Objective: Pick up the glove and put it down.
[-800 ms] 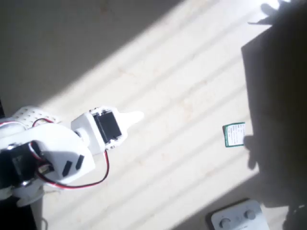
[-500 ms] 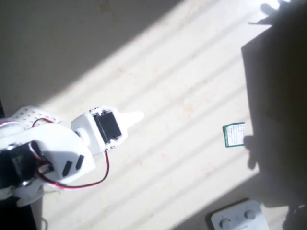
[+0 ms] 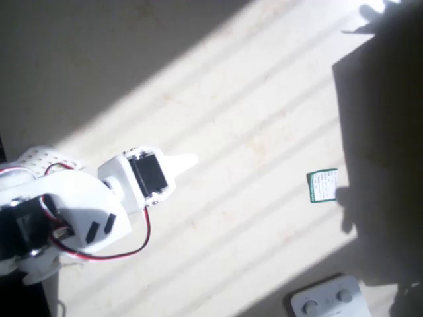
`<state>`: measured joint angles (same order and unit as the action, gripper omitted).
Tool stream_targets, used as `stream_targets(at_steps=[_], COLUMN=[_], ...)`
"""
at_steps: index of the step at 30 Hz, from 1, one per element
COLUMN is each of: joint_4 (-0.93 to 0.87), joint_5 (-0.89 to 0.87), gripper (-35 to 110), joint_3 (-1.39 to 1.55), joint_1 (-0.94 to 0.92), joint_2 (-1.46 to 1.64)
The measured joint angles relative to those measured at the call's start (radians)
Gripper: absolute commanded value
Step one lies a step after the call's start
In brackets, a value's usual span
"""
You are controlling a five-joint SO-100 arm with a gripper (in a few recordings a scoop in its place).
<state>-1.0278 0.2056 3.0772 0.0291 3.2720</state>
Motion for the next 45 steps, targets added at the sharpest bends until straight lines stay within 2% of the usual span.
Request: stream_targets(at_steps=[36,45], joint_4=[0.000,0.000], joint_5=[0.000,0.000], gripper=[0,0], joint_3=[-0.008,-0.183], joint_1=[0.003,0.003], joint_2=[0.006,-0.078])
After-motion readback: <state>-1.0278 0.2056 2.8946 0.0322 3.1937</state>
